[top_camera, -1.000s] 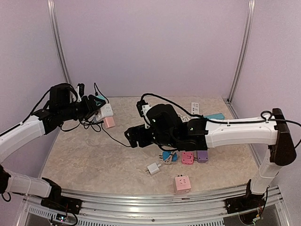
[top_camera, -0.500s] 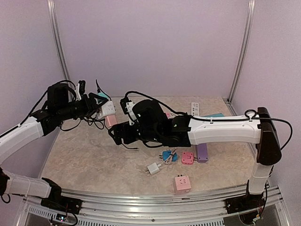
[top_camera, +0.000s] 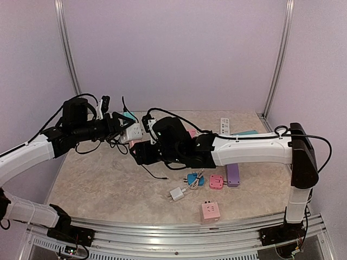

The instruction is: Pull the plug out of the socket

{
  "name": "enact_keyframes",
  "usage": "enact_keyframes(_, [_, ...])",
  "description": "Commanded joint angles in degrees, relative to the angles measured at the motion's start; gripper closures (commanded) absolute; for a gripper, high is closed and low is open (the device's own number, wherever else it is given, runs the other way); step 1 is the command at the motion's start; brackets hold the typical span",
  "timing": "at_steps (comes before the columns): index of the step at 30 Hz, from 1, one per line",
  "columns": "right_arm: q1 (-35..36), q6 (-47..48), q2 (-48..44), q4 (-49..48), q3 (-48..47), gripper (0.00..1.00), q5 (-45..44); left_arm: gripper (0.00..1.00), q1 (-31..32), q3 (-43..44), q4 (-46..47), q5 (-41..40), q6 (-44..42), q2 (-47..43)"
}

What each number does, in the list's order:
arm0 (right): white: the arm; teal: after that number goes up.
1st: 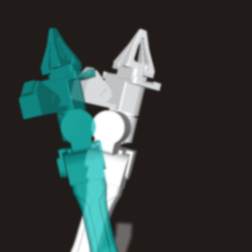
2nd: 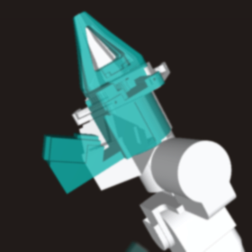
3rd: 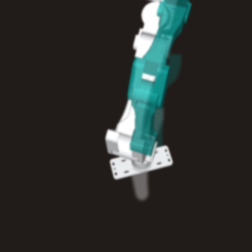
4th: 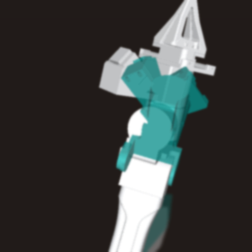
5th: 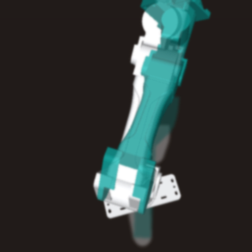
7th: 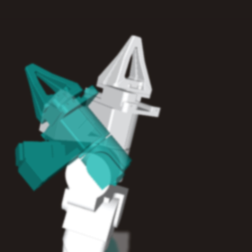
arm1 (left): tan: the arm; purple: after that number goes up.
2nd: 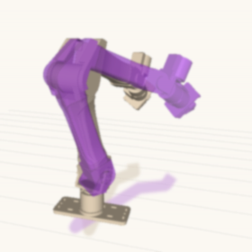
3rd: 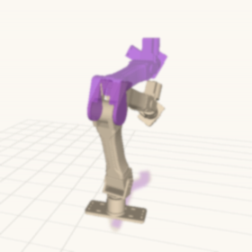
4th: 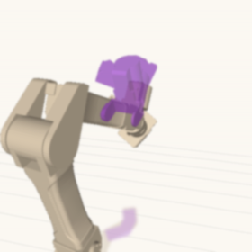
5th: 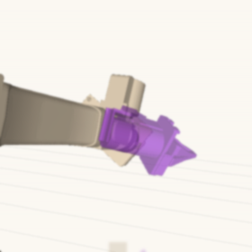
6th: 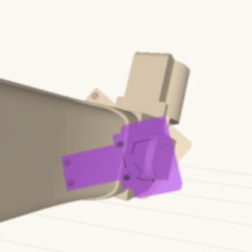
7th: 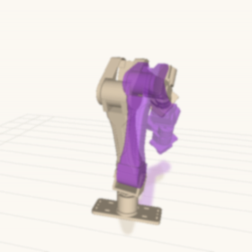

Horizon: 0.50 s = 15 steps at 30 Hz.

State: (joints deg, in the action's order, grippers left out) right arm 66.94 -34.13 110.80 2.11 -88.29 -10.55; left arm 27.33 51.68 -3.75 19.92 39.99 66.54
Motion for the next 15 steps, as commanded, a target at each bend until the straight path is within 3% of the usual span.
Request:
enact_keyframes(1, [-0.3,-0.3,2.1,1.4,-2.6,0.28,-0.9,0.77,0.5,0.6,4.8,0.9,-1.3,-0.2])
enact_keyframes(7, [-0.3,-0.2,2.6,0.9,-2.8,0.36,-0.4,0.77,0.5,0.8,4.6,0.8,-1.5,-0.1])
enact_keyframes(15, [-0.4,-0.1,2.5,0.4,-2.8,0.55,0.2,0.77,0.5,0.9,4.5,0.6,-1.7,0.1])
